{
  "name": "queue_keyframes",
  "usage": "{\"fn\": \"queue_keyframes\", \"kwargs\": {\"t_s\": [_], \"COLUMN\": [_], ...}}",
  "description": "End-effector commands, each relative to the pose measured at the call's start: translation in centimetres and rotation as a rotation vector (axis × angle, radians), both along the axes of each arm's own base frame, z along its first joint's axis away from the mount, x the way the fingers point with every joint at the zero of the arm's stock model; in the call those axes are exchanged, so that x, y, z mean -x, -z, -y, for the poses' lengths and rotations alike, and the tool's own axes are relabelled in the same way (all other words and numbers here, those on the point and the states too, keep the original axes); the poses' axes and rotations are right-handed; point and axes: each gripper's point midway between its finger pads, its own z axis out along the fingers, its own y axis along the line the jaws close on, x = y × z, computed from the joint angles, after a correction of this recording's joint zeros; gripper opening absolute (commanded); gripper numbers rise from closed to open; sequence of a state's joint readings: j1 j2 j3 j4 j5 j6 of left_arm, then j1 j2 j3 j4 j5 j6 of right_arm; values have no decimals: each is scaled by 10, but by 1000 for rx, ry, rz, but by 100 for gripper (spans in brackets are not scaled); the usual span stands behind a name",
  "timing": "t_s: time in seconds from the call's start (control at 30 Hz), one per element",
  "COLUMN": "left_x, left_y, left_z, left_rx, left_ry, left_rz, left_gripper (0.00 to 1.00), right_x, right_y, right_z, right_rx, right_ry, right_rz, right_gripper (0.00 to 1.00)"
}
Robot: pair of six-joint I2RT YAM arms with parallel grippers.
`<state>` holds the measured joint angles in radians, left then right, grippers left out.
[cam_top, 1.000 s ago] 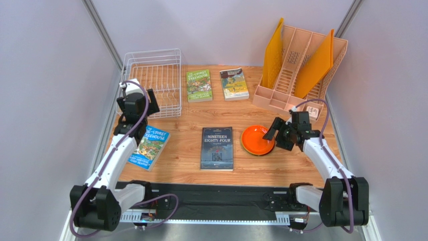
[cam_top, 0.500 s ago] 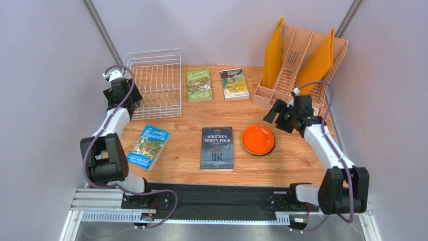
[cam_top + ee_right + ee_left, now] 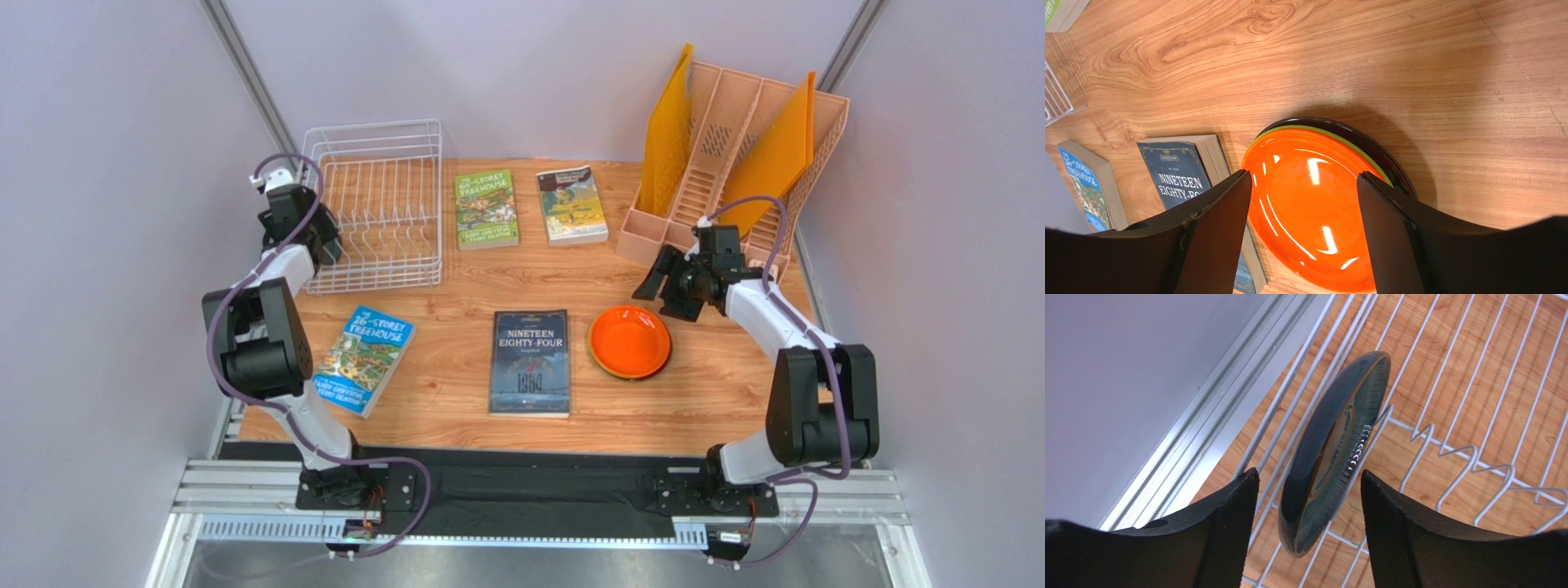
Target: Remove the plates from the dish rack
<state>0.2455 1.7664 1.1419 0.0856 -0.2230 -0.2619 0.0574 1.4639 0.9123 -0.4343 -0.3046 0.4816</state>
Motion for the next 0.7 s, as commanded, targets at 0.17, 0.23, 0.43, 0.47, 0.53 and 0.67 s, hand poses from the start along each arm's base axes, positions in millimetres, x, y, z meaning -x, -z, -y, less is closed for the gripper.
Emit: {"fn": "queue_keyframes", "kwargs": {"t_s": [0.17,0.23,0.43,0.47,0.53,0.67], "left_x": [-12,-12,-10,-10,-9,-8], "left_y": [-27,-25,-21,-21,-22,-18], "left_z": [-10,-8,-6,-4,-2,-1], "left_rx": [-25,-22,-15,-12,-13,-17], "left_ry": [-4,4,18,27,34,50], "left_rz": [122,118,104,103,104,89], "left_gripper": [51,42,26,22,20,12], "right_x": [-20,-19,-15,-15,-14,-12], "right_y": [-13,-11,-9,-8,-7,-5], "right_z": [-7,-8,-7,-6,-6,-7], "right_rx": [-12,-13,-3,-3,-5,-6], "right_ry": [-29,-32,-41,-38,-40,-45], "right_rz": [68,61,55,53,48,43], "right_gripper": [67,67,68,68,68,69]}}
